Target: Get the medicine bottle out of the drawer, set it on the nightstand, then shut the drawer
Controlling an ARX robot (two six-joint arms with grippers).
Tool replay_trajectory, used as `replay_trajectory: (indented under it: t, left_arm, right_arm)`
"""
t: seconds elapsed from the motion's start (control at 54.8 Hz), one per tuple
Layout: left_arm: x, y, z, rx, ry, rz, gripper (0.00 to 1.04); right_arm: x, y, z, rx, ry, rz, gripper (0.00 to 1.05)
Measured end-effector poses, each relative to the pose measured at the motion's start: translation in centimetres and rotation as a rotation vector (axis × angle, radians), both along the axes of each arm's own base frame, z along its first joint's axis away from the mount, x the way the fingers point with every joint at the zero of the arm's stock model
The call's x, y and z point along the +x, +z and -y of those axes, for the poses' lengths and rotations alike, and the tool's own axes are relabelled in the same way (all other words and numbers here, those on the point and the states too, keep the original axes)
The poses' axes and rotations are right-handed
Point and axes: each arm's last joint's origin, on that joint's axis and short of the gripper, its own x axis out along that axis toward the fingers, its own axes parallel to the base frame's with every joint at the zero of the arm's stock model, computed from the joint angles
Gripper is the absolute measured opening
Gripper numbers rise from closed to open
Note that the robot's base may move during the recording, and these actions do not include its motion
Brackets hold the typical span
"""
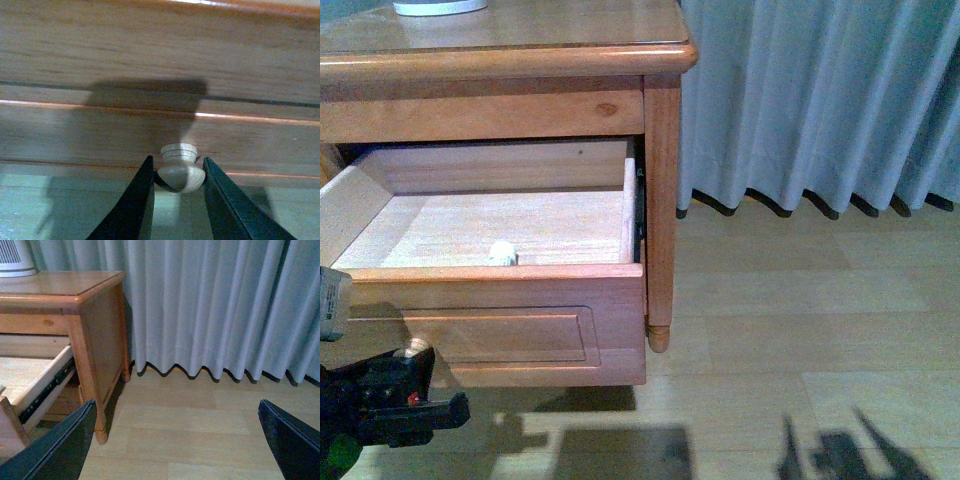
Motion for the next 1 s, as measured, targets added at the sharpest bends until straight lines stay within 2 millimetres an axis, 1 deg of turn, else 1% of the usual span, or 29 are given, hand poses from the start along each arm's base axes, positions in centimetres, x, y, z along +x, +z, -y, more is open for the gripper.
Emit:
replay_trajectory:
  t: [0.018,0.036,0.055,0.109,0.146,0.201,0.237,0.292,0.328,0.347,0.365,0.401,0.456,0.529,0.602,0.657,0.675,0.748,0.766,0.821,0.839,0.912,0.967,1.003]
  left_arm:
    - [0.0,0.0,0.0,0.000,0.001,0.000,0.33]
    - [0.0,0.0,0.0,-0.001,0.001,0.000,0.34]
    - [-0.1,0.0,0.0,-0.003,0.002,-0.003,0.40]
    - [-0.1,0.0,0.0,-0.004,0.002,-0.005,0.46]
    - [-0.1,0.0,0.0,-0.006,0.003,-0.006,0.54]
    - [-0.2,-0.1,0.0,-0.007,0.003,-0.006,0.60]
    - [-0.2,-0.1,0.0,-0.009,0.004,-0.009,0.67]
    - [-1.4,0.4,0.0,-0.034,0.013,-0.030,0.75]
    - [-2.9,1.0,-0.3,-0.062,0.025,-0.054,0.81]
    - [-4.0,1.5,-0.4,-0.077,0.024,-0.066,0.84]
    - [-4.5,1.7,-0.5,-0.082,0.024,-0.072,0.86]
    - [-6.3,2.5,-0.9,-0.103,0.022,-0.087,0.93]
    - [-7.0,3.3,-1.4,-0.120,0.031,-0.090,1.00]
    - [-7.0,4.3,-2.1,-0.144,0.046,-0.077,0.98]
    - [-7.0,5.8,-3.0,-0.164,0.056,-0.067,0.98]
    - [-6.9,7.8,-3.9,-0.190,0.046,-0.058,0.98]
    - [-6.9,8.1,-4.0,-0.193,0.045,-0.056,0.98]
    - [-7.0,10.7,-5.0,-0.221,0.036,-0.036,0.98]
    - [-7.1,11.0,-5.1,-0.224,0.035,-0.031,0.98]
    - [-7.5,13.0,-5.8,-0.243,0.024,-0.004,0.98]
    - [-7.7,13.4,-5.9,-0.249,0.015,0.001,0.98]
    - [-8.8,15.9,-6.4,-0.275,-0.028,0.040,0.98]
    - [-9.7,17.2,-6.6,-0.290,-0.053,0.063,0.98]
    - [-10.3,17.7,-6.6,-0.250,-0.047,0.110,0.96]
  right_arm:
    - [0.0,0.0,0.0,0.000,0.000,0.000,0.98]
    - [0.0,0.0,0.0,0.000,0.000,0.000,0.98]
    - [0.0,0.0,0.0,0.000,0.000,0.000,0.98]
    - [0.0,0.0,0.0,0.000,0.000,0.000,0.98]
    - [0.0,0.0,0.0,0.000,0.000,0.000,0.98]
    - [0.0,0.0,0.0,0.000,0.000,0.000,0.98]
    - [0.0,0.0,0.0,0.000,0.000,0.000,0.98]
    - [0.0,0.0,0.0,0.000,0.000,0.000,0.98]
    - [0.0,0.0,0.0,0.000,0.000,0.000,0.98]
    - [0.0,0.0,0.0,0.000,0.000,0.000,0.98]
    - [0.0,0.0,0.0,0.000,0.000,0.000,0.98]
    - [0.0,0.0,0.0,0.000,0.000,0.000,0.98]
    - [0.0,0.0,0.0,0.000,0.000,0.000,0.98]
    - [0.0,0.0,0.0,0.000,0.002,0.000,0.98]
    - [0.0,0.0,0.0,0.000,0.000,0.000,0.98]
    - [0.0,0.0,0.0,0.000,0.000,0.000,0.98]
    - [0.0,0.0,0.0,0.000,0.000,0.000,0.98]
    - [0.0,0.0,0.0,0.000,0.000,0.000,0.98]
    - [0.0,0.0,0.0,0.000,0.000,0.000,0.98]
    - [0.0,0.0,0.0,0.000,0.000,0.000,0.98]
    - [0.0,0.0,0.0,0.000,0.000,0.000,0.98]
    - [0.0,0.0,0.0,0.000,0.000,0.000,0.98]
    - [0.0,0.0,0.0,0.000,0.000,0.000,0.98]
    - [0.0,0.0,0.0,0.000,0.000,0.000,0.98]
